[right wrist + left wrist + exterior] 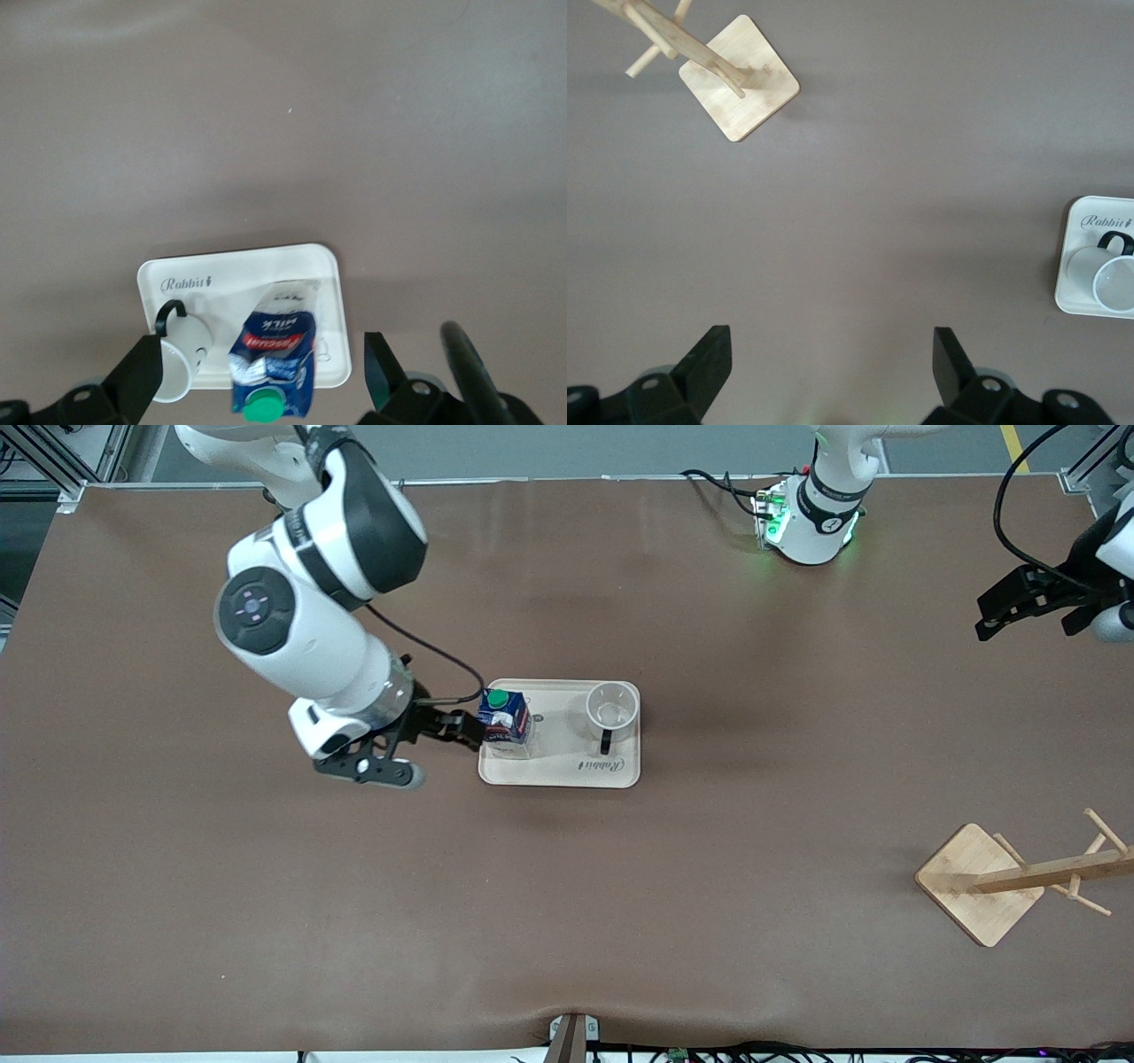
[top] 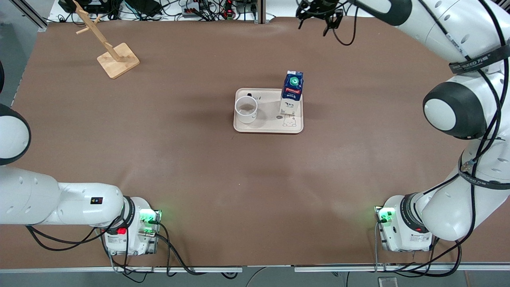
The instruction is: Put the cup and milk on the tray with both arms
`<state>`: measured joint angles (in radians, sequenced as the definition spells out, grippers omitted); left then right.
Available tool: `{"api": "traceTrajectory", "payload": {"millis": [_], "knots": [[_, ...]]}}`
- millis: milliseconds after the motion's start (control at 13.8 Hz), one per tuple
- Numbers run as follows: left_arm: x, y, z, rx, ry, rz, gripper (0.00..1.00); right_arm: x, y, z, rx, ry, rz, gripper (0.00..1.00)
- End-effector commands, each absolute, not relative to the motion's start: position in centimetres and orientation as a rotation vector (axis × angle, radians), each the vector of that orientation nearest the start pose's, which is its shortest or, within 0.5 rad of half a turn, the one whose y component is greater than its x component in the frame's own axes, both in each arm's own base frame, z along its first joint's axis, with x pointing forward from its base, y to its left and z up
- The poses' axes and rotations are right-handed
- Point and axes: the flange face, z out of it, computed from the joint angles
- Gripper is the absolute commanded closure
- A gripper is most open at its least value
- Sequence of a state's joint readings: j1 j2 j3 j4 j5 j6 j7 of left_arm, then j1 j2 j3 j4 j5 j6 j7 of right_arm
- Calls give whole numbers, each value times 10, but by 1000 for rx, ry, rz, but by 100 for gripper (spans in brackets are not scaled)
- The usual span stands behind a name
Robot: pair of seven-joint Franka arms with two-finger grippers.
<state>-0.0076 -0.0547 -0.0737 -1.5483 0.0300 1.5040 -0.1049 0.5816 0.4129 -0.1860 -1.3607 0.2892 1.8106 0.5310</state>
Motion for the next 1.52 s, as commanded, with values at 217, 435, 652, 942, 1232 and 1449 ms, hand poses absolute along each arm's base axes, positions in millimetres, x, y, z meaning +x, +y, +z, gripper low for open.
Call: {"api": "traceTrajectory", "payload": {"millis": [217, 435, 652, 942, 1232, 1449], "knots": [[517, -53, 663, -3140, -19, -45, 0, 588, 273, 539, -3023, 214, 216, 0], [515, -57, 664, -3143, -9, -69, 0, 582, 253, 567, -3088, 69, 135, 0], [511, -66, 664, -3142, 12, -67, 0, 583, 231, 596, -3059, -218, 45, 0], [511, -66, 661, -3141, 14, -57, 0, 601, 174, 629, -3143, -129, -88, 0], [511, -66, 662, -3141, 14, -59, 0, 602, 82, 641, -3141, -47, -37, 0], [513, -65, 660, -3140, 14, -52, 0, 596, 47, 637, -3099, -196, 4, 0]]}}
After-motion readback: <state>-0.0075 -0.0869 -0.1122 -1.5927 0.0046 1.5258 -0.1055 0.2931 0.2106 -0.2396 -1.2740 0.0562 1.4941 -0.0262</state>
